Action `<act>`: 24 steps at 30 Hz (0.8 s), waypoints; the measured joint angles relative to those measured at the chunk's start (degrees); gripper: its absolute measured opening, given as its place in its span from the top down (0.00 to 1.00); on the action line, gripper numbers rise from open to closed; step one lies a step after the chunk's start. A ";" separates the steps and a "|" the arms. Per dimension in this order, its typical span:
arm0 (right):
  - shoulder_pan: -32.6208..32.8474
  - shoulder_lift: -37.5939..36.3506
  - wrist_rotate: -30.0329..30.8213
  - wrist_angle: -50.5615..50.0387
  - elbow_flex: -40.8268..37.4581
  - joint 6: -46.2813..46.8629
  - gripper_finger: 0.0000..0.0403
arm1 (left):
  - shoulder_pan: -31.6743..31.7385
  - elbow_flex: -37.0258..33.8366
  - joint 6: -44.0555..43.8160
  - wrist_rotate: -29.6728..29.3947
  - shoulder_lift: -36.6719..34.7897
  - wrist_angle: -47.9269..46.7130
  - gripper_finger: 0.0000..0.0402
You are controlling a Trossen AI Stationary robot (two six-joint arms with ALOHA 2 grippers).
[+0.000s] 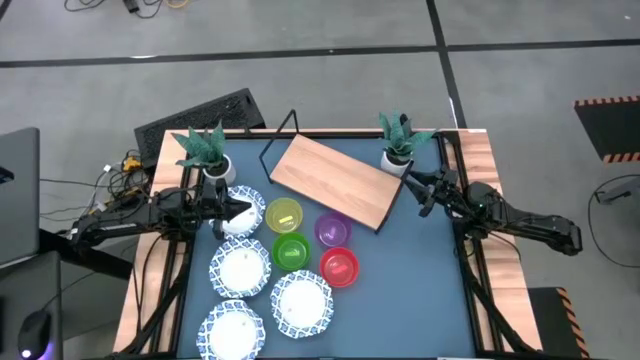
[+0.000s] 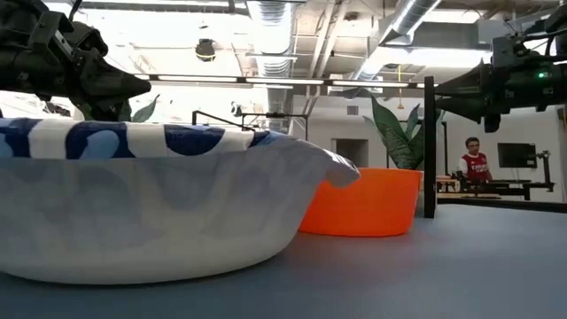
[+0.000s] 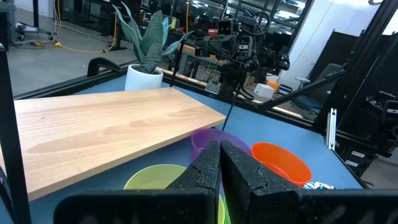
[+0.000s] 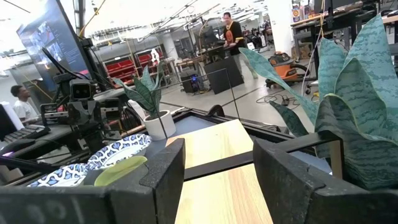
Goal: Place and stack bowls onto a shelf
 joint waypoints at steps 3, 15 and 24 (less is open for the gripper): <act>-0.02 0.02 0.00 -0.01 0.00 0.00 0.47 | 0.00 0.01 0.01 0.00 0.00 0.00 1.00; -0.01 0.01 0.00 -0.01 0.00 -0.01 0.47 | 0.00 0.01 -0.51 -0.16 -0.01 0.08 1.00; -0.01 0.01 0.00 0.00 0.00 0.00 0.47 | 0.00 0.00 -10.09 0.15 -0.02 0.08 1.00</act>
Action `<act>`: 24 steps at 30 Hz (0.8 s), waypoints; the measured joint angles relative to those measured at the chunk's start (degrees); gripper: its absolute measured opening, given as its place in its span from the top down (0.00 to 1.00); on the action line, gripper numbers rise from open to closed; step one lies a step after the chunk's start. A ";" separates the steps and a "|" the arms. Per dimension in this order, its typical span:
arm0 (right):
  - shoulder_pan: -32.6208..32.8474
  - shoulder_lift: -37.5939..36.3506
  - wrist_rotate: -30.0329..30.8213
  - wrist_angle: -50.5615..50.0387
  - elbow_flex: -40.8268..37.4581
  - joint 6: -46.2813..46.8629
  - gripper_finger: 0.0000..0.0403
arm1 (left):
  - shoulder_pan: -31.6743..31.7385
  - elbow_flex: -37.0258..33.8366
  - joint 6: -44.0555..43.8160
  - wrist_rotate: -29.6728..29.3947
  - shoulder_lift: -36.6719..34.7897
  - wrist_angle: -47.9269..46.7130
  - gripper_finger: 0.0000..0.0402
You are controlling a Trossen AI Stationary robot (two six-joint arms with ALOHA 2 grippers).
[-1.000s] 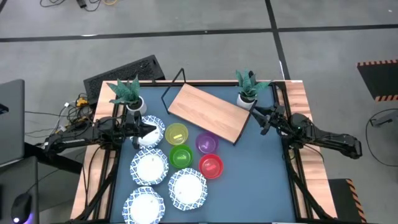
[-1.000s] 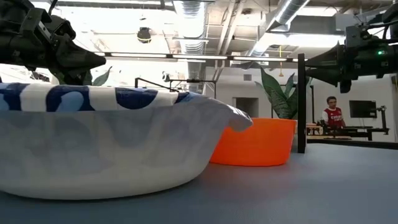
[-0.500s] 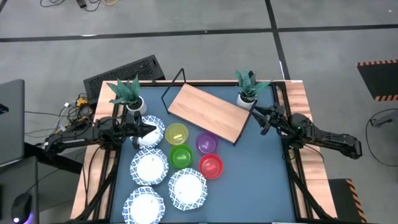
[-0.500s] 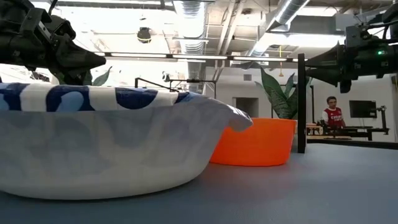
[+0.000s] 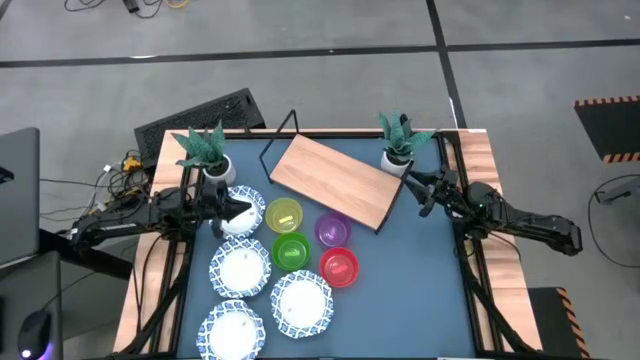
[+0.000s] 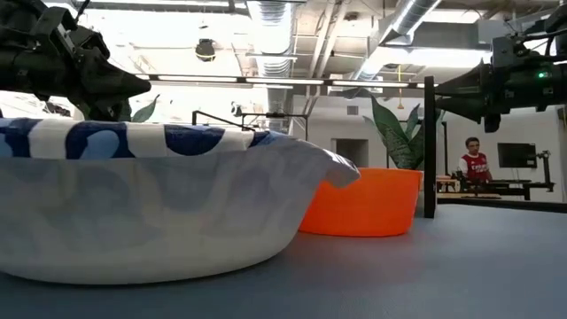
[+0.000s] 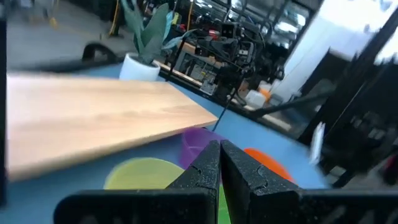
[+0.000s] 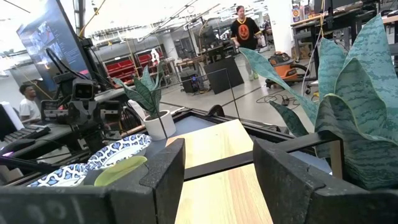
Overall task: Place and stack bowls onto a shelf
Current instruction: Put the blue pattern plate on the shelf
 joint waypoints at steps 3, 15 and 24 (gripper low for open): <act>0.02 0.00 0.00 0.00 0.00 0.00 0.47 | 0.00 0.01 -9.07 -0.02 0.00 -0.04 1.00; -0.09 0.00 0.08 0.00 0.00 -0.04 0.47 | 0.00 -0.01 -19.26 -5.93 0.00 0.44 1.00; -0.09 0.00 0.15 0.02 0.00 -0.02 0.47 | 0.00 0.00 -14.38 -8.43 0.01 1.23 1.00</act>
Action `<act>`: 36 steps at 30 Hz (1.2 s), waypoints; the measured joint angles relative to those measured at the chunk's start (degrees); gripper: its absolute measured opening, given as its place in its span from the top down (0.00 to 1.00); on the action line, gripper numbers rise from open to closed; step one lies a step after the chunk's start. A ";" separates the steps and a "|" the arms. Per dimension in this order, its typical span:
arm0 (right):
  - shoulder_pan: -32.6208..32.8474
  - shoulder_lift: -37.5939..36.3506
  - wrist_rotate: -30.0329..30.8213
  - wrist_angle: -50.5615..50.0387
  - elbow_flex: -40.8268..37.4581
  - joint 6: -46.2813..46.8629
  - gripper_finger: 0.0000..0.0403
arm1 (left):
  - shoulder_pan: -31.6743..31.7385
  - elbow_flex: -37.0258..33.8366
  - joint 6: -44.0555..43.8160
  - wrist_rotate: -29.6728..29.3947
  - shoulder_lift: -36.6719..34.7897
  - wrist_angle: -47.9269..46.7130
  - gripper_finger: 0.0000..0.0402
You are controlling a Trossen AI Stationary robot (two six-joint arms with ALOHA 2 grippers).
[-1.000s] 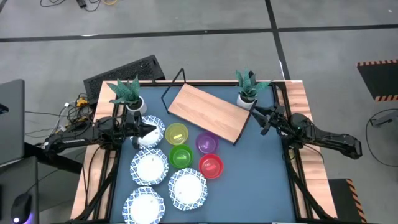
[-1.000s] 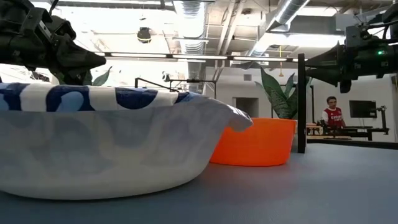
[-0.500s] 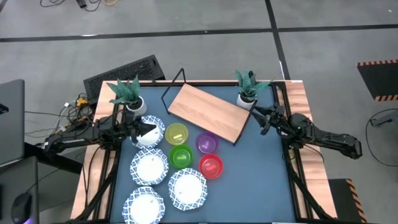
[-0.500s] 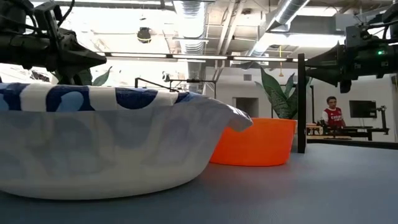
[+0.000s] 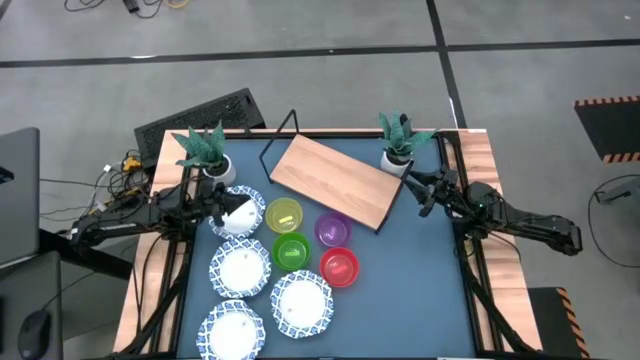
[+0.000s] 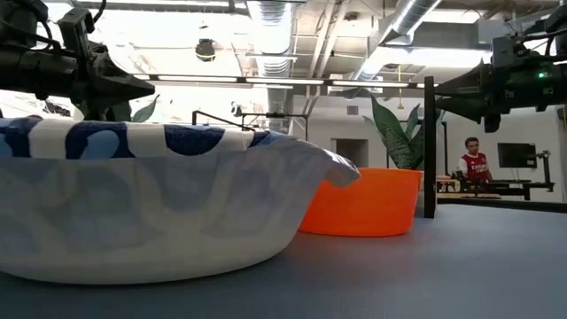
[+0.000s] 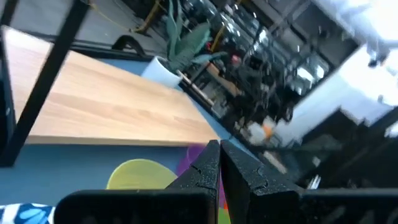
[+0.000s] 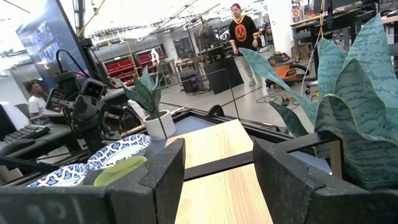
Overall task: Place and stack bowls onto a shelf
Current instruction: Put the blue pattern plate on the shelf
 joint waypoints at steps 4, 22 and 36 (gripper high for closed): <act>0.20 0.00 -0.62 0.85 0.00 4.63 0.47 | 0.02 -0.01 -4.51 -2.57 -0.01 2.18 1.00; 0.90 0.07 -2.23 14.38 -0.04 34.73 0.47 | 0.00 1.98 -4.84 -2.96 0.01 20.66 0.79; 0.87 0.02 -2.48 18.13 13.98 22.50 0.47 | 0.00 5.76 -10.21 -4.02 0.45 31.68 0.72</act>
